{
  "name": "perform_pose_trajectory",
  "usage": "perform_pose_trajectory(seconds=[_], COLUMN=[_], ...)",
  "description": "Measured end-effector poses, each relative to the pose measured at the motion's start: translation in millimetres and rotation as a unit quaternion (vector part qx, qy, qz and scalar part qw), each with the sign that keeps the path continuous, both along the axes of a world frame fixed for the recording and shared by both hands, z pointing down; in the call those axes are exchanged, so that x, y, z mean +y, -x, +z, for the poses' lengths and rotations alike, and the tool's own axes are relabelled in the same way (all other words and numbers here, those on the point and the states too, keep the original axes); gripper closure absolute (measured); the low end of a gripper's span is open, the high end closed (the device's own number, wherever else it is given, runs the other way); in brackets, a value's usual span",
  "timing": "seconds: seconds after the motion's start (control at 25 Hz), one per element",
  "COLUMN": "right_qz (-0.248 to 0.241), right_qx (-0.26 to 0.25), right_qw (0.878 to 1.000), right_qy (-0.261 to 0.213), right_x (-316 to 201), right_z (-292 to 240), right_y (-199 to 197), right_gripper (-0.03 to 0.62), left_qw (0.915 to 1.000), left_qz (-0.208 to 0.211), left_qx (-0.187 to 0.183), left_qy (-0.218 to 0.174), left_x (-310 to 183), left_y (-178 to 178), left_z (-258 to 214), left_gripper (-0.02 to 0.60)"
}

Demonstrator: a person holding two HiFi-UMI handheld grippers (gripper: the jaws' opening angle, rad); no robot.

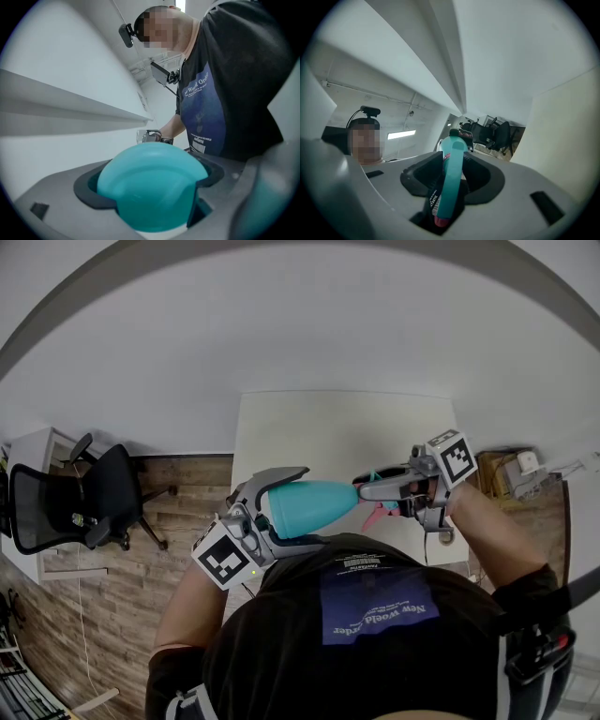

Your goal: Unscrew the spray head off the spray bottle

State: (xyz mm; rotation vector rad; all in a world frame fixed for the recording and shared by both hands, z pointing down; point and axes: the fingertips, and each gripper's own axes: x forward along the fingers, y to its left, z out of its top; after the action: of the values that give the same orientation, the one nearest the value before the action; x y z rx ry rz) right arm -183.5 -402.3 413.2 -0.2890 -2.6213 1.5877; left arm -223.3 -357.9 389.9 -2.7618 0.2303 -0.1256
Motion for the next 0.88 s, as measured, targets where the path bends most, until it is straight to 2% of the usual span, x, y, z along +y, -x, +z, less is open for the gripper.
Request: perform_pose_trajectory(seconds=[0.12, 0.28, 0.36, 0.4, 0.48, 0.64, 0.76, 0.88], right_qz=[0.004, 0.013, 0.018, 0.02, 0.022, 0.022, 0.014, 0.002], right_qx=[0.001, 0.004, 0.007, 0.008, 0.012, 0.027, 0.04, 0.052], right_qw=[1.0, 0.998, 0.996, 0.994, 0.988, 0.968, 0.943, 0.908], right_qy=[0.0, -0.054, -0.09, -0.11, -0.151, -0.248, -0.331, -0.415], right_x=[-1, -3, -4, -4, -3, -1, 3, 7], right_z=[-1, -7, -10, -12, -15, -23, -29, -34], right_y=[1, 2, 3, 3, 3, 7, 9, 12], right_gripper=[0.465, 0.47, 0.47, 0.47, 0.47, 0.47, 0.47, 0.47], left_qw=[0.9999, 0.9998, 0.9991, 0.996, 0.9787, 0.9444, 0.9103, 0.8759], left_qz=[-0.003, 0.002, 0.006, 0.002, -0.005, 0.02, 0.037, 0.054], left_qx=[-0.013, -0.016, 0.001, 0.022, 0.074, 0.128, 0.162, 0.186], left_qy=[-0.005, 0.008, 0.043, 0.087, 0.191, 0.302, 0.379, 0.442], left_x=[-2, -7, -10, -12, -17, -24, -28, -32], left_y=[1, 4, 6, 7, 9, 15, 17, 18], left_z=[0, -1, -1, -1, 0, 3, 5, 7], left_gripper=[0.092, 0.092, 0.092, 0.092, 0.092, 0.092, 0.092, 0.092])
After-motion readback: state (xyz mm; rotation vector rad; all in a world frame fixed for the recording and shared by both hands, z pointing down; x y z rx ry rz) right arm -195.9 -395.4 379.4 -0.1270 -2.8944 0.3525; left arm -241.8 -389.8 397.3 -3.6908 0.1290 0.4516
